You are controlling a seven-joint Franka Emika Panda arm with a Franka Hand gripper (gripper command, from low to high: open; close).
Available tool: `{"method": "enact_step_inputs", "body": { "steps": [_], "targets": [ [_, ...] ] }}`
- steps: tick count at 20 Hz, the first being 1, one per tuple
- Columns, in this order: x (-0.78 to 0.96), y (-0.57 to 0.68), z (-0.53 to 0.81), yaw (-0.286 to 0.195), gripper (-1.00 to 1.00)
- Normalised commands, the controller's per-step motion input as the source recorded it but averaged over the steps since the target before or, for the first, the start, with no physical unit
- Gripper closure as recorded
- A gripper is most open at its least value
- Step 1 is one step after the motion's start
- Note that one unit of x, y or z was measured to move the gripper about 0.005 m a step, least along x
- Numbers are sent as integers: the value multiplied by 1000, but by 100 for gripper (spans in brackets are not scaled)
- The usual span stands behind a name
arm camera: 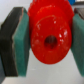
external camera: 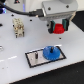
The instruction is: Insert the blue gear onto the right peg, followed by the red gear
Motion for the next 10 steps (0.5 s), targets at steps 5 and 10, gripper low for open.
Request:
{"method": "enact_step_inputs", "body": {
  "steps": [5, 10],
  "targets": [
    [730, -251, 62, 0, 100],
    [520, -248, -19, 0, 100]
  ]
}}
